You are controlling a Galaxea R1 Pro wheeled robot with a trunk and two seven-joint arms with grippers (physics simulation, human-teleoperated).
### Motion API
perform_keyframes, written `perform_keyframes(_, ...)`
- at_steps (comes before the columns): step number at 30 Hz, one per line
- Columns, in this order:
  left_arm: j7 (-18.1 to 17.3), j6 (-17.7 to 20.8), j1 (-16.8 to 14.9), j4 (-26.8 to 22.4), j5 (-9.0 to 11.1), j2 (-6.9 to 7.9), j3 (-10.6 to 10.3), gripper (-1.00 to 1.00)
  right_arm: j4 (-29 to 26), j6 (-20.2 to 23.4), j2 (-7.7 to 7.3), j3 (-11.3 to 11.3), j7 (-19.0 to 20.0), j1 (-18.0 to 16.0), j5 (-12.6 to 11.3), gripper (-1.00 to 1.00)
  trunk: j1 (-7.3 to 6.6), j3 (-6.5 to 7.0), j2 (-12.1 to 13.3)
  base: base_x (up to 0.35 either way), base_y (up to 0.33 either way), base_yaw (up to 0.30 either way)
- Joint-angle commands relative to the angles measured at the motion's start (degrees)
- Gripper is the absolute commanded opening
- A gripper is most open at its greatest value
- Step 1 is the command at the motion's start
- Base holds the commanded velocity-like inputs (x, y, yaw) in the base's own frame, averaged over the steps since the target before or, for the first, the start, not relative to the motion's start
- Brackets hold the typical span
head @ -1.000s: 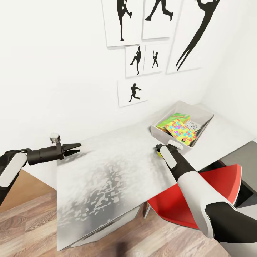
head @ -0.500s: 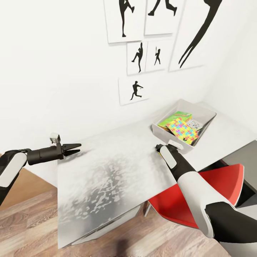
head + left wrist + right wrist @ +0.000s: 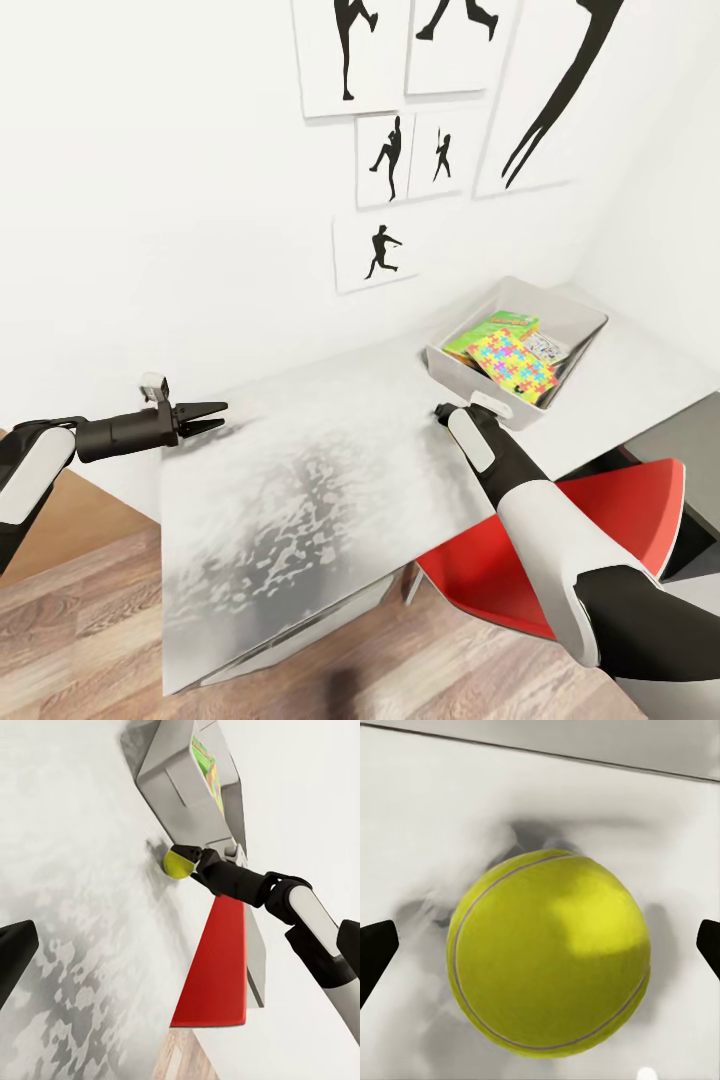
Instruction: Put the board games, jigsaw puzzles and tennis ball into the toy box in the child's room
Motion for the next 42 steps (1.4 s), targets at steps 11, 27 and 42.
perform_keyframes(11, -0.2, 0.2, -0.1, 0.0, 0.0, 0.05, -0.1, 1.0, -0.2, 0.2, 0.0, 0.2, -0.3, 0.0, -0.3, -1.0, 0.02, -0.08, -0.1, 0.0, 0.0, 0.0)
perform_keyframes(27, -0.2, 0.2, -0.1, 0.0, 0.0, 0.05, -0.1, 1.0, -0.4, 0.3, 0.03, 0.2, -0.3, 0.0, -0.4, -1.0, 0.02, 0.7, -0.1, 0.0, 0.0, 0.0)
perform_keyframes(42, -0.2, 0.3, -0.1, 0.0, 0.2, 0.06, 0.1, 1.0, -13.1, 10.8, -0.09, -0.2, -0.6, 0.7, -0.9, -1.0, 0.02, 2.08, -0.1, -0.087, 0.0, 0.0)
